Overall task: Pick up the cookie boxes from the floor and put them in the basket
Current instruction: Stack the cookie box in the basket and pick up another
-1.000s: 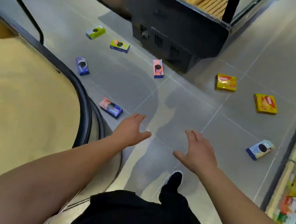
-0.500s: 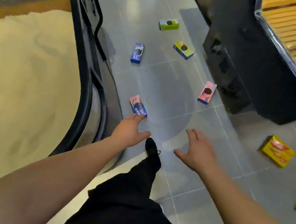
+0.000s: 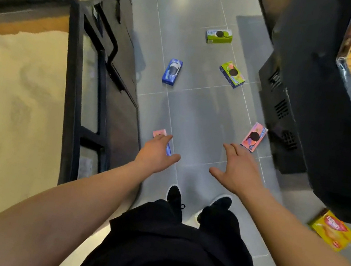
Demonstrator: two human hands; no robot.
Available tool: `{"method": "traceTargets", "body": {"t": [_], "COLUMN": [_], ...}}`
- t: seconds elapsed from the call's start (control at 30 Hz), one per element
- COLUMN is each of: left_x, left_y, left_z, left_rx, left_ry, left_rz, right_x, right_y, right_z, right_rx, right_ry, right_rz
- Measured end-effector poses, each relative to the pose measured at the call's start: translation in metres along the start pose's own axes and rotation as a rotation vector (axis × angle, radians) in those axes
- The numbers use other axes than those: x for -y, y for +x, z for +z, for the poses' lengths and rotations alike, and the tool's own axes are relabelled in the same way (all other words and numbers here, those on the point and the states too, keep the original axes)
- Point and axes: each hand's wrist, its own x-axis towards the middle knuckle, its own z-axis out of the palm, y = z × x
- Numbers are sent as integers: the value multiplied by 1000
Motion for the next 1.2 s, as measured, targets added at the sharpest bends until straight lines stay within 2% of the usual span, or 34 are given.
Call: {"method": "traceTargets", "body": {"t": [0.17,0.33,0.5,0.63,0.8,1.03,1.2], "left_x": [-11,-17,-27,-12,51,170,251], "left_y": [50,91,142,197,266,348,395], "left_z": [-8,-8,20,58,133,262,375], "left_rx": [-39,-146,-185,-162,-148,-284,-242], "left_ry": [-70,-159,-328,-383,-441,-453,-424], "left_rz": [-144,-335,-547,-616,-688,-751,-842], "right_x": [-11,-13,-19,-22,-23,-25,-32], "right_y": [83,171,250,302,371,457,505], "right_z": [-20,-29,-11,28,128,306,436], "right_rx": [92,210,323,410,507,520,553], "right_ry": [-66,-99,-202,-261,-296,-342,-351], "right_rz": [-122,-299,-500,-580,-612,-666,-684]}}
